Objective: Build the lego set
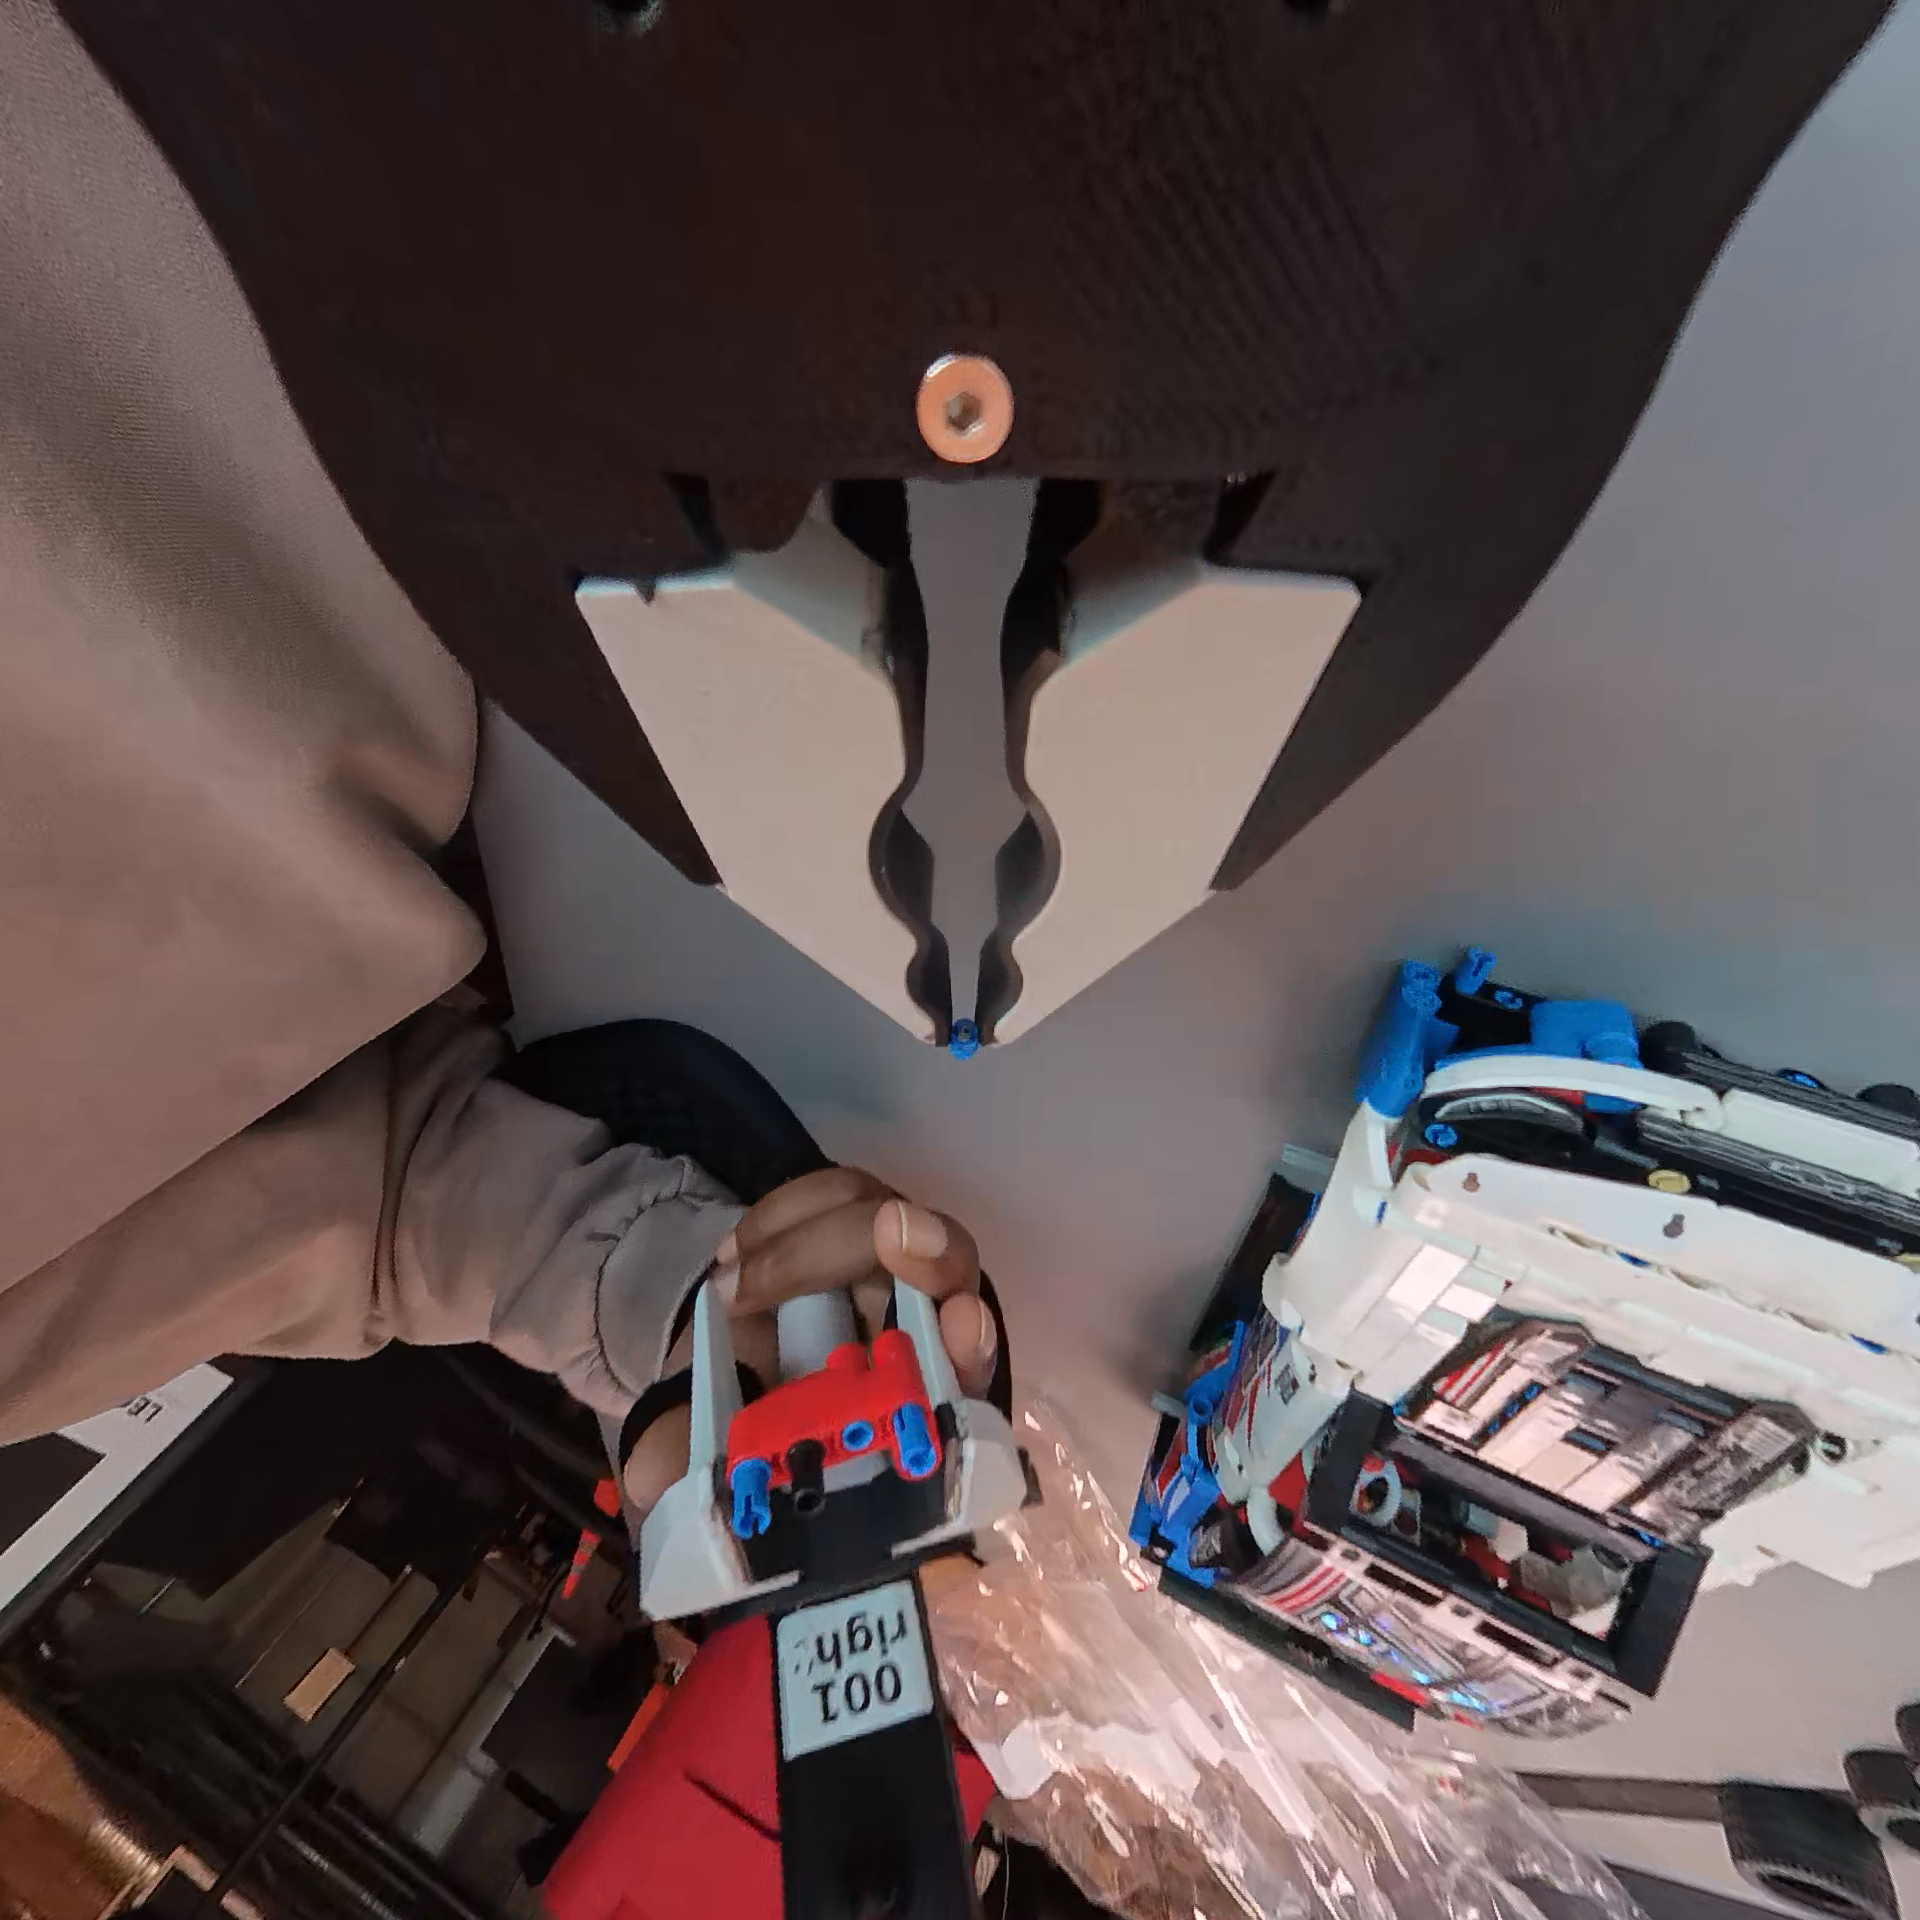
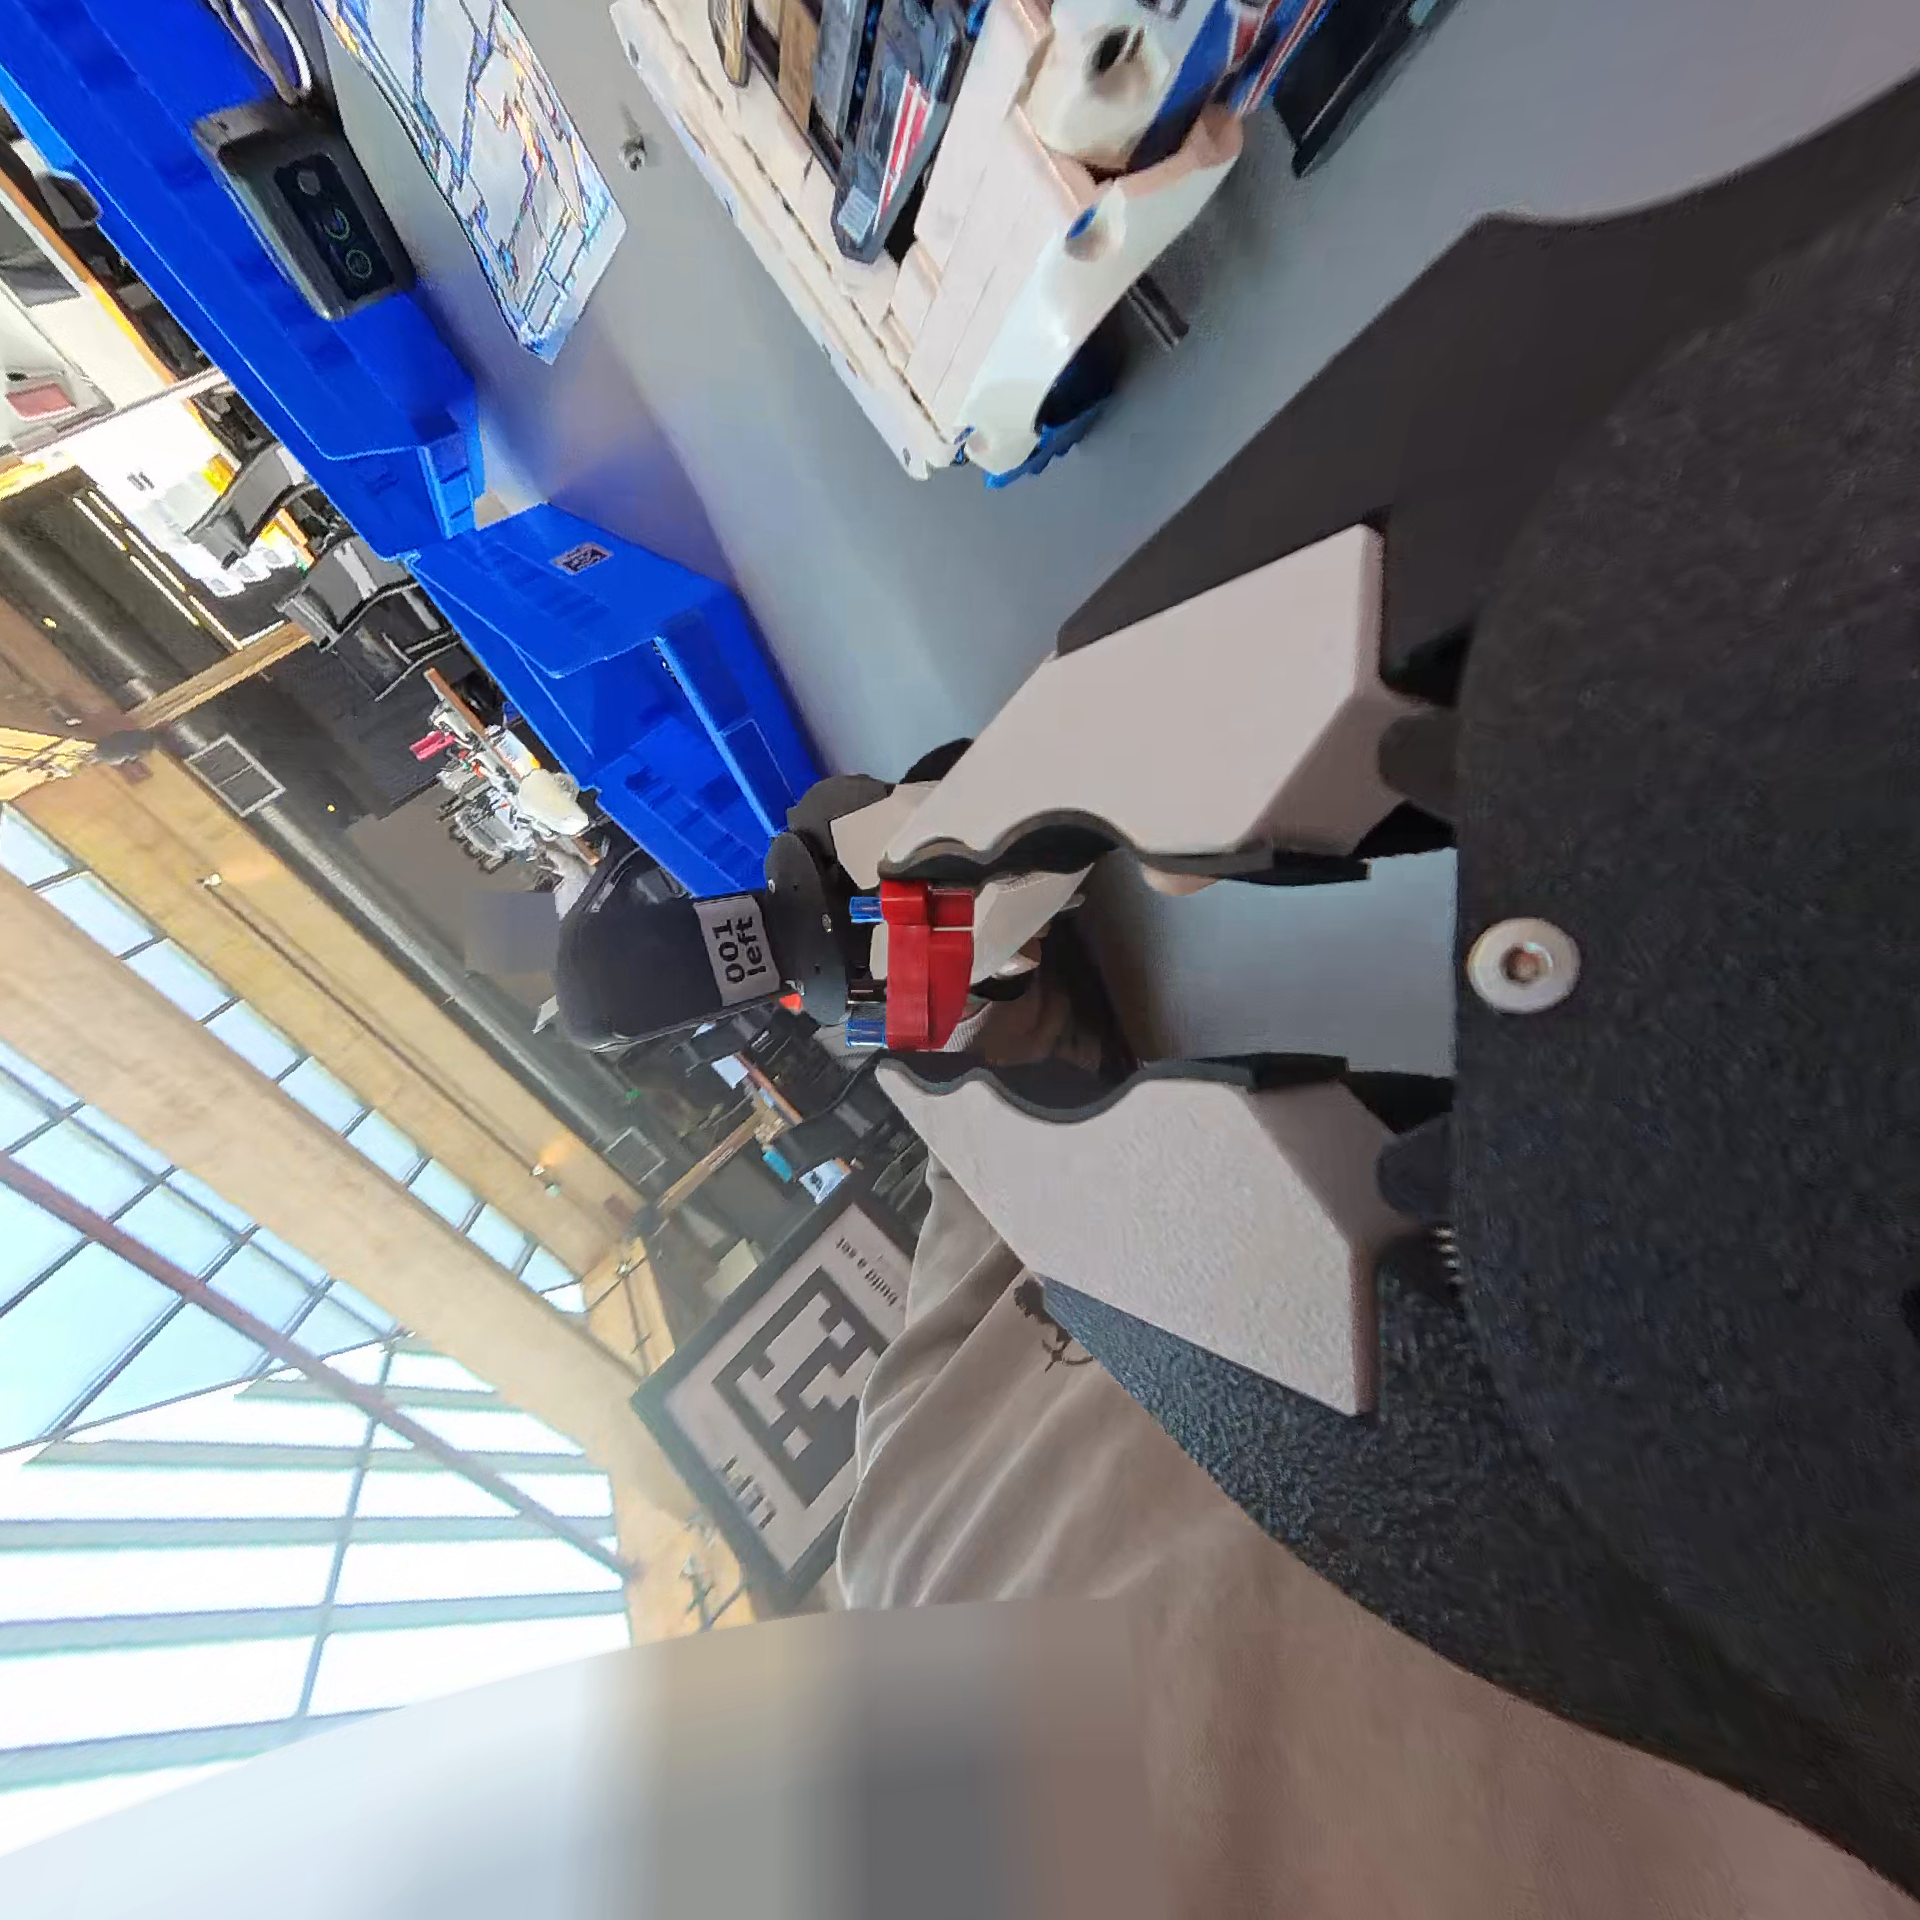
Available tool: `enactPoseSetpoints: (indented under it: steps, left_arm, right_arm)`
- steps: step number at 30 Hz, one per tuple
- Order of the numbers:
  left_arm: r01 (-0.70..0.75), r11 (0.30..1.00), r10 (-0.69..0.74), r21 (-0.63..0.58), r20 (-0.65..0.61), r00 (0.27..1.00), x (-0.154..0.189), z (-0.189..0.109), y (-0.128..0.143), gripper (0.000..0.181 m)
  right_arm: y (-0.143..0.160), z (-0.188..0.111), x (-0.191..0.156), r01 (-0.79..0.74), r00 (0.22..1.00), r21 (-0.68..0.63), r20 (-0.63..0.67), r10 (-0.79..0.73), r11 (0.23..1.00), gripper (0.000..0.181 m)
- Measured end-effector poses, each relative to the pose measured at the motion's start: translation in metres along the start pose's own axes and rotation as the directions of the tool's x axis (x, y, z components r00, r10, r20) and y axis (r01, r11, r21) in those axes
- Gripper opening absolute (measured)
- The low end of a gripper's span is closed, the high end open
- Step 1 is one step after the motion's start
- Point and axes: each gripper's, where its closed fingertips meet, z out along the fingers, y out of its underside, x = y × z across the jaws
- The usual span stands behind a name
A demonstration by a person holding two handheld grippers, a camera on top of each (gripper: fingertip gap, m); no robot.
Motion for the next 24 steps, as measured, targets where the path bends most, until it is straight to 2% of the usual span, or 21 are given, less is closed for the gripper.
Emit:
enactPoseSetpoints:
  steps: [7, 14, 19, 24]
  left_arm:
    - [-0.034, 0.986, 0.039, 0.161, -0.028, 0.999, 0.012, -0.004, -0.028, 0.002]
    - [-0.091, 0.973, 0.063, 0.213, 0.133, 0.989, -0.002, 0.000, -0.041, 0.002]
    - [-0.053, 0.956, -0.011, 0.290, 0.216, 0.976, -0.020, -0.014, -0.051, 0.002]
    - [0.011, 0.951, -0.075, 0.307, 0.195, 0.978, -0.026, -0.020, -0.049, 0.002]
  right_arm:
    - [-0.007, 0.006, 0.018, -0.119, 0.991, 0.102, -0.051, 0.125, 0.988, 0.029]
    - [-0.012, 0.022, 0.035, -0.225, 0.961, 0.272, -0.097, 0.259, 0.936, 0.030]
    - [-0.006, 0.026, 0.037, -0.205, 0.961, 0.256, -0.129, 0.244, 0.945, 0.029]
    - [0.001, 0.023, 0.037, -0.133, 0.970, 0.165, -0.181, 0.163, 0.977, 0.029]
